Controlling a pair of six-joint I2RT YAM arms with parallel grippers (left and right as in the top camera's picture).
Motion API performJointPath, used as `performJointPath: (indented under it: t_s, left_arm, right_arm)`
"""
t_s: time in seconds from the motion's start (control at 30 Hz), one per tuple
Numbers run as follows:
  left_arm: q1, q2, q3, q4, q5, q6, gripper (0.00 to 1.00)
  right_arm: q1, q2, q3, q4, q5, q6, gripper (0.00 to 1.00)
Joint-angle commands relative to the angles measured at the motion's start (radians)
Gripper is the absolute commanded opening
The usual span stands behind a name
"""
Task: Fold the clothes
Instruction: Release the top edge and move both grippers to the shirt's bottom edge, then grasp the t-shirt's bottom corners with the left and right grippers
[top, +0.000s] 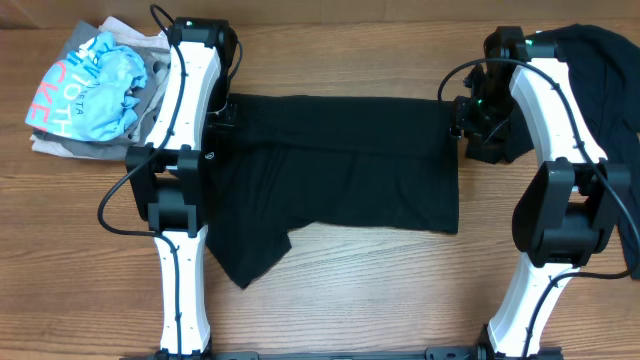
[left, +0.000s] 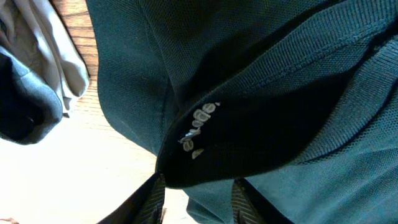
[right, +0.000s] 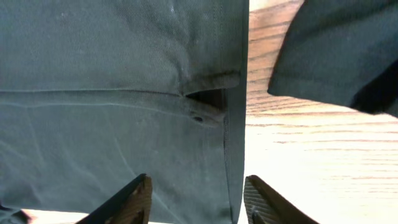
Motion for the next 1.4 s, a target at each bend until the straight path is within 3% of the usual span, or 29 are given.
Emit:
performJointPath:
  t_s: [0.0, 0.23, 0.37, 0.57, 0.83, 0.97, 1.1, 1.27, 1.37]
  left_arm:
    - [-0.004, -0.040, 0.006, -0.003, -0.014, 0.009, 0.42]
    - [-0.007, -0.339, 0.012, -0.001, -0.009, -0.003, 0.59]
    - [-0.007, -0.590, 0.012, 0.051, 0.105, -0.002, 0.68]
    - [-0.008, -0.767, 0.012, 0.024, 0.170, -0.002, 0.68]
    - [-0.034, -0.845, -0.077, -0.003, 0.246, 0.013, 0.67]
    - [-0.056, -0.969, -0.285, -0.002, 0.210, -0.059, 0.70]
    - [-0.060, -1.102, -0.550, 0.033, 0.211, -0.142, 0.70]
    - [-0.150, -1.167, -0.883, 0.128, 0.267, -0.192, 0.67]
    - [-0.290, -1.168, -1.182, 0.244, 0.285, -0.365, 0.67]
  right_arm:
    - [-0.003, -0.038, 0.022, 0.003, 0.000, 0.004, 0.51]
    - [-0.003, -0.225, 0.144, -0.116, -0.001, 0.004, 0.54]
    - [-0.002, -0.387, 0.185, -0.145, -0.031, 0.039, 0.56]
    - [-0.002, -0.589, 0.188, -0.213, -0.026, 0.090, 0.56]
    - [-0.002, -0.818, 0.167, -0.272, 0.000, 0.225, 0.56]
    - [-0.002, -0.986, 0.013, -0.272, 0.003, 0.327, 0.56]
    - [-0.002, -1.101, -0.271, -0.271, 0.121, 0.423, 0.57]
    - [-0.002, -1.085, -0.523, -0.164, 0.105, 0.423, 0.58]
    - [-0.002, -1.051, -0.655, -0.040, 0.021, 0.352, 0.59]
